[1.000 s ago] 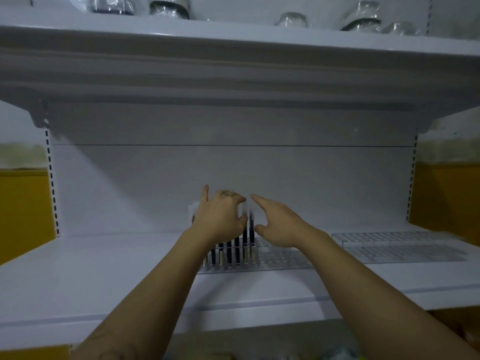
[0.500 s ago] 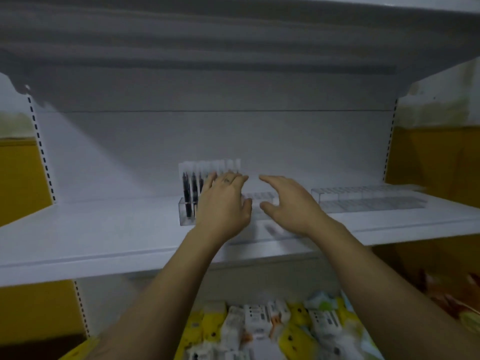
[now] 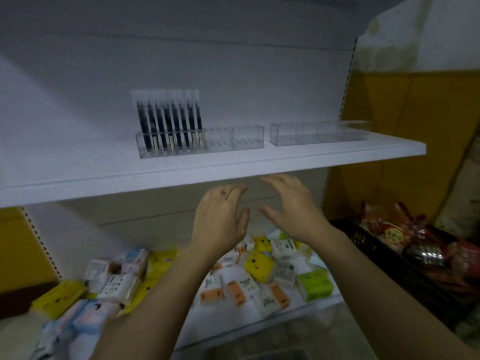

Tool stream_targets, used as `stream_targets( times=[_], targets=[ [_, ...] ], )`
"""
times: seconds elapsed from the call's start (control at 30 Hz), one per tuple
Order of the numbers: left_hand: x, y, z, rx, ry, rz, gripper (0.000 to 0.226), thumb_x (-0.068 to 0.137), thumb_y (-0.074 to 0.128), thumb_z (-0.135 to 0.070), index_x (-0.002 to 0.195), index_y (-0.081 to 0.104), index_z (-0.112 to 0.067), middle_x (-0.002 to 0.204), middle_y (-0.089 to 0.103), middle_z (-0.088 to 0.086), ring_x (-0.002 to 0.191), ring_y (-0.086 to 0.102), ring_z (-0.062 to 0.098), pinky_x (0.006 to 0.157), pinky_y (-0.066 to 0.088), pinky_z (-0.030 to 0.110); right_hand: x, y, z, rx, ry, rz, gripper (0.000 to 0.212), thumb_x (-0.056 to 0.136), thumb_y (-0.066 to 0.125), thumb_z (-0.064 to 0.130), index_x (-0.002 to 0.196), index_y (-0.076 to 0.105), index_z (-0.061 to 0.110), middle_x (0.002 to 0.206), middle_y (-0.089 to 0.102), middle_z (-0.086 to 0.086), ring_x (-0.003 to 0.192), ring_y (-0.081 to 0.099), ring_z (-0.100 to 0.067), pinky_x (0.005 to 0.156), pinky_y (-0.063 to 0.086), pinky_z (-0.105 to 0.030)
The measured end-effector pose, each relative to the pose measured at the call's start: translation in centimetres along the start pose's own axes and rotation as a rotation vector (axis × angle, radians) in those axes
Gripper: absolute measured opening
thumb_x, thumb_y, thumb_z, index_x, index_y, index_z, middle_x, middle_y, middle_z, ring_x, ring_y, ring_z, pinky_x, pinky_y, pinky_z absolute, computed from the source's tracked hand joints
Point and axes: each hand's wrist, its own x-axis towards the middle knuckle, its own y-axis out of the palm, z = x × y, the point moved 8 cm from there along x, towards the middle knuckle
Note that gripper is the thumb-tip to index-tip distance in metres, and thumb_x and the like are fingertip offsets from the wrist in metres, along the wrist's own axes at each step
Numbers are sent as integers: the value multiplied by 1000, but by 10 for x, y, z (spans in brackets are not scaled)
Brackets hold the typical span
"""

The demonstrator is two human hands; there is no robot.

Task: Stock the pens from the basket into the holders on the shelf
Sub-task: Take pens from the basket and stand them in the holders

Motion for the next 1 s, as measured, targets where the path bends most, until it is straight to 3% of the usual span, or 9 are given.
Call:
stream_targets(
  times=[0.2,0.5,0.67,0.8,0.87,1.0],
  targets=[
    [-58,75,-7,-76,-146,273,49,92,52,-40,136,49,-18,133,57,0,118,52,24,98,38,35,-56,58,-42,-51,160,180,60,93,58,44,145,38,22,145,41,0,134,34,-22,110,30,-38],
    [-158,183,-13,-119,-224,666,66,89,56,-51,143,40,-18,141,49,5,128,45,26,108,32,36,-149,162,-99,-13,357,471,66,88,65,40,145,40,18,147,43,-4,132,40,-26,106,35,-34],
    [-212,219,-17,-185,-277,799,70,89,56,-51,146,36,-17,147,43,6,134,39,25,112,25,34,-205,207,-121,8,417,637,65,88,65,39,145,40,18,142,47,-5,128,44,-28,101,41,-36],
    [-255,244,-22,-218,-329,915,68,89,56,-50,145,38,-15,145,45,7,133,40,26,114,25,36,-249,236,-137,36,505,749,54,84,66,43,132,52,22,132,56,-3,120,53,-28,95,47,-36],
    [-274,256,-24,-237,-383,976,64,87,57,-51,139,45,-17,138,52,7,127,46,27,108,35,36,-267,251,-143,60,564,806,46,85,63,44,124,57,21,125,59,-5,113,56,-28,92,49,-36],
    [-304,277,-36,-281,-439,1060,45,89,55,-48,122,58,-18,121,63,6,113,56,26,96,44,34,-296,275,-149,91,622,908,49,89,62,37,132,54,15,132,56,-8,116,54,-27,97,47,-37]
  ],
)
